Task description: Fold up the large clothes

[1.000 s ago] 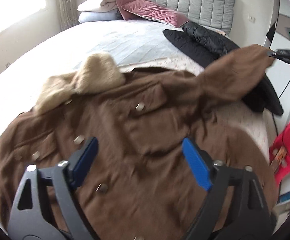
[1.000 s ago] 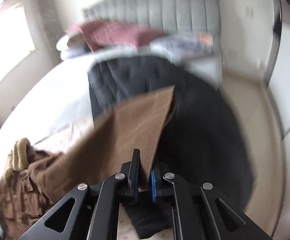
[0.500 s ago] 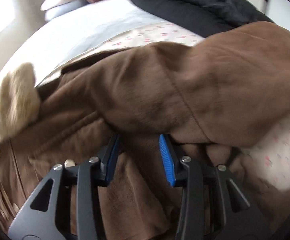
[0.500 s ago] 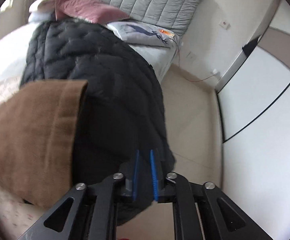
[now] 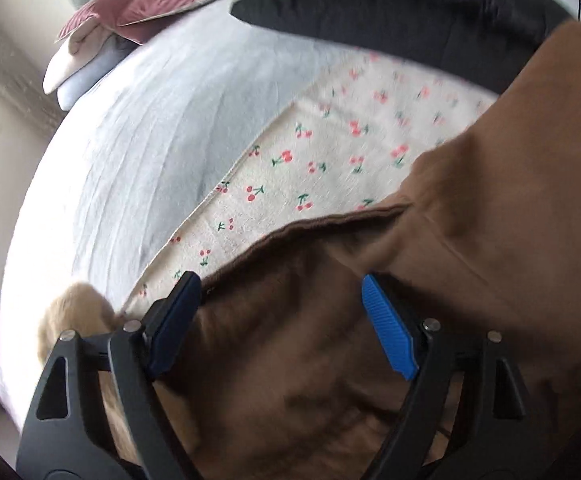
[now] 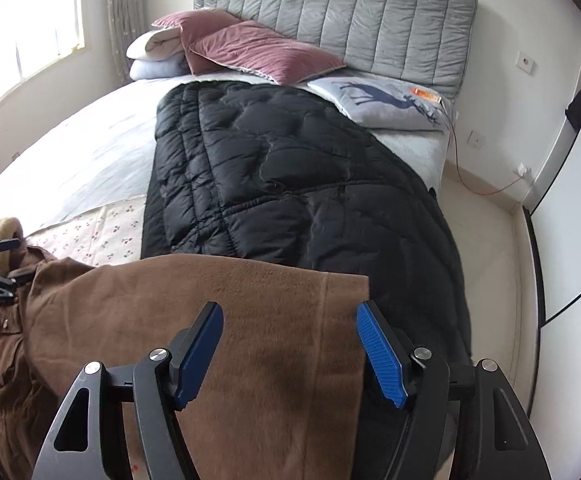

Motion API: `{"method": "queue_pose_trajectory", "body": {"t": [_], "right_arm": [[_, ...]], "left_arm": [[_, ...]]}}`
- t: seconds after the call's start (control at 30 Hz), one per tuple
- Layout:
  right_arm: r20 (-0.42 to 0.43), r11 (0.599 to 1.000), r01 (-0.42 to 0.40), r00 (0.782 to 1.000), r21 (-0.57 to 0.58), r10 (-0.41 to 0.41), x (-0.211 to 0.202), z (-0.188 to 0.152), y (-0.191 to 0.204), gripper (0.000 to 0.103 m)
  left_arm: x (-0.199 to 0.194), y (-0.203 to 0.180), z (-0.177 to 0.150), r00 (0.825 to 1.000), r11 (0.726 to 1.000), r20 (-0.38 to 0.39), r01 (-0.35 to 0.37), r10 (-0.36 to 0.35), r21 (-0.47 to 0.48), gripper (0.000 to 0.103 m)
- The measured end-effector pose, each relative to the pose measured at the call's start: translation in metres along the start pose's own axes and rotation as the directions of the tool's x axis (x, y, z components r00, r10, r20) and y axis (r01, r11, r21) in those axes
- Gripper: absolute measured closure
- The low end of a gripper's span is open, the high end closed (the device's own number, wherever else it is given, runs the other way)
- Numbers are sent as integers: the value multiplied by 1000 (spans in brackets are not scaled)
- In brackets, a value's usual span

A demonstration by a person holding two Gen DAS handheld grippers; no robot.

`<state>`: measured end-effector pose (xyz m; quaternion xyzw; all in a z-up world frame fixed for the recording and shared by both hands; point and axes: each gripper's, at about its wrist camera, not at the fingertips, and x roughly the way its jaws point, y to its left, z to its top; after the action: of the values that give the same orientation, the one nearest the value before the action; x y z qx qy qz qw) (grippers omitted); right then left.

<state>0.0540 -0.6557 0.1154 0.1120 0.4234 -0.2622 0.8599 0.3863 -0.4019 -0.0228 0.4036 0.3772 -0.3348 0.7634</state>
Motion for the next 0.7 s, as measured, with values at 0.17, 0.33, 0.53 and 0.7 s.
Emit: {"method": "queue_pose_trajectory", "body": {"t": [0.17, 0.33, 0.53, 0.7], "right_arm": [[8, 999, 9, 1000, 30, -9, 28, -4, -5, 33], [59, 1000, 11, 998, 17, -12, 27, -13, 6, 87], [363, 959, 265, 907, -104, -212, -38, -18, 45, 94], [430, 899, 413, 845, -148, -318, -23, 27, 63, 93]], "left_arm": [[16, -6, -8, 1000, 999, 28, 13, -11, -41, 26], [2, -13, -24, 992, 979, 78, 111, -99, -173, 99], [-56, -3, -29, 937, 910, 302, -37, 175, -413, 101], [-28, -8, -14, 932, 875, 260, -105, 252, -472, 100]]}}
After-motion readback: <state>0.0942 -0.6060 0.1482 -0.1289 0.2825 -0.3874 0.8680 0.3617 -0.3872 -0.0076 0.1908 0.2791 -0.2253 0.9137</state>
